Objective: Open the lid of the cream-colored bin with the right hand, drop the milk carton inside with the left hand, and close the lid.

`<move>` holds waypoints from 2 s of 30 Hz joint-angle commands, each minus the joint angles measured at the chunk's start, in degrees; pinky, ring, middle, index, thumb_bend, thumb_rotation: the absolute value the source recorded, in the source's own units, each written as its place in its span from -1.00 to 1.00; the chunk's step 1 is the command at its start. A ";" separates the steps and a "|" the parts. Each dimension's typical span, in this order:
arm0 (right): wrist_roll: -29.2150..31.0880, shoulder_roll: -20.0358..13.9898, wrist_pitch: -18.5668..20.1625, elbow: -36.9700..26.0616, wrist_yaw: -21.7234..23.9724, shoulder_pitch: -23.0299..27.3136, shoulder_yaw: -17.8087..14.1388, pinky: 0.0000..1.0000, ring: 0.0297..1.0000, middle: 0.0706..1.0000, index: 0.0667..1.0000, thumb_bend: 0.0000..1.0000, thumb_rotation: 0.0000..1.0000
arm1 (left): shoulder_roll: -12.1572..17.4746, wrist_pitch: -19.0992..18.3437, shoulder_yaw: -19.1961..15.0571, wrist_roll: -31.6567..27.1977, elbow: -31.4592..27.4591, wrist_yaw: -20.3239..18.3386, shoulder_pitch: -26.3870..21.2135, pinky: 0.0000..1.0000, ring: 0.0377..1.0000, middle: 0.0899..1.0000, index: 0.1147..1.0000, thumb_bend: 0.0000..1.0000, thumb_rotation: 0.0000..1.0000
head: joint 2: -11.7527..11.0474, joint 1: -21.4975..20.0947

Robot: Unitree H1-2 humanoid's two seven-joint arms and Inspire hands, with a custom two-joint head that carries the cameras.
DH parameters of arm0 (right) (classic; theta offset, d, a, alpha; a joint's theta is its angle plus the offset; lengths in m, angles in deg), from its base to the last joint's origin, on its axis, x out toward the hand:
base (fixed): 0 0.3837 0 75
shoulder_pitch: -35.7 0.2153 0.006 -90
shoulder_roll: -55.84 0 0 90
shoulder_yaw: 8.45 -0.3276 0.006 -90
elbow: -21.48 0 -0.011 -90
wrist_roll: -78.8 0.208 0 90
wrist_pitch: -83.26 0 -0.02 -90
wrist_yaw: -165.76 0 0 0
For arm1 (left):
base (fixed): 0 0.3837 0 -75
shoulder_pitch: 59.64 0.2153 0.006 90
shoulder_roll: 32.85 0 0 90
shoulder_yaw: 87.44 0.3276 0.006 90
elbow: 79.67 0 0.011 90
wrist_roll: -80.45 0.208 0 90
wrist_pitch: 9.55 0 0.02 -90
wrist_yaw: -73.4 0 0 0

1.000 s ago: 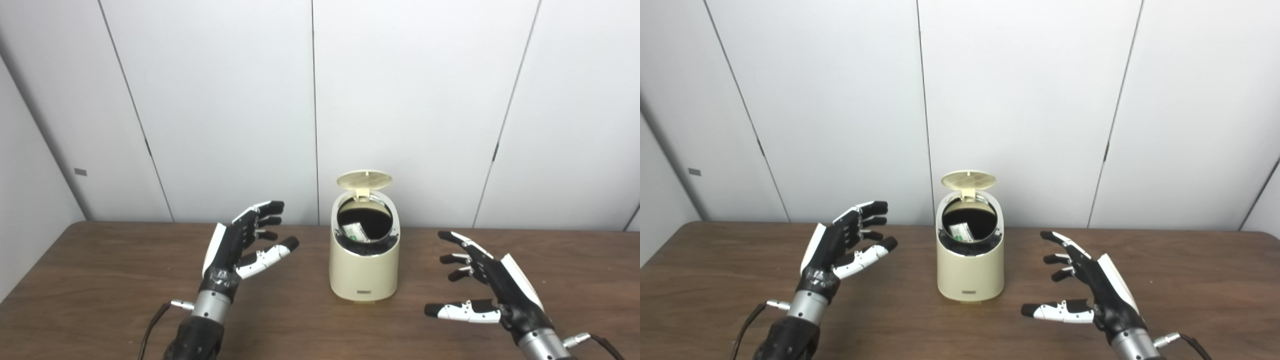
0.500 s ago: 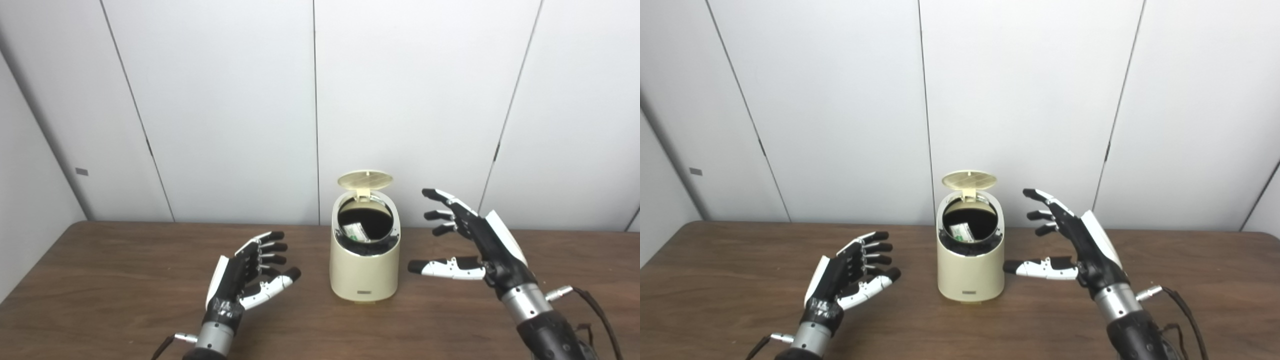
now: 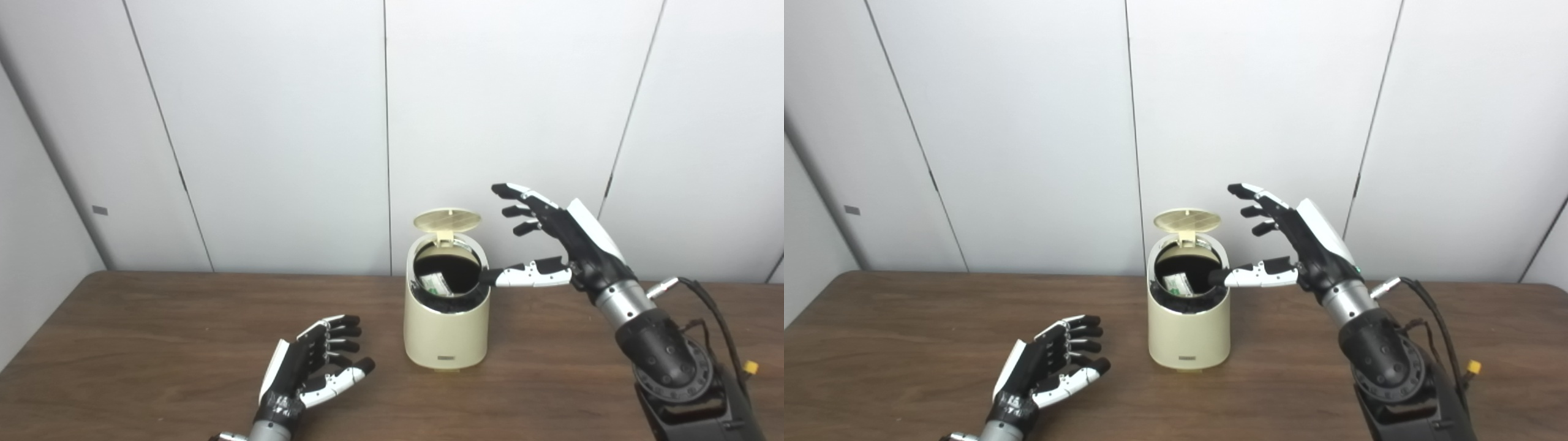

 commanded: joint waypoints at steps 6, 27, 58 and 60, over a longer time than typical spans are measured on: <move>-4.31 -1.41 -0.33 3.28 0.62 8.41 1.82 0.32 0.72 0.79 0.73 0.62 -0.16 | -0.25 2.82 -0.32 -0.50 -0.63 -0.29 -1.15 0.17 0.31 0.40 0.48 0.41 -0.56 | -0.04 0.10; -9.52 -4.54 -2.69 3.58 8.34 11.76 8.39 0.65 0.93 0.75 0.69 0.61 0.00 | -0.27 2.15 -0.69 -0.78 -0.84 -0.23 -1.33 0.15 0.30 0.40 0.50 0.39 -0.58 | 0.25 0.51; -6.65 -8.23 -4.02 -4.15 16.12 6.61 7.77 0.57 0.87 0.54 0.49 0.64 0.00 | -0.22 1.61 -1.50 -0.04 -0.88 -0.30 -1.77 0.13 0.28 0.34 0.47 0.34 -0.66 | 1.15 1.00; -6.69 -8.18 -3.75 -4.88 16.66 6.22 7.79 0.59 0.89 0.55 0.49 0.62 -0.02 | -0.10 1.75 -1.39 0.44 -0.97 -0.20 -1.67 0.12 0.27 0.34 0.47 0.34 -0.66 | 1.21 1.01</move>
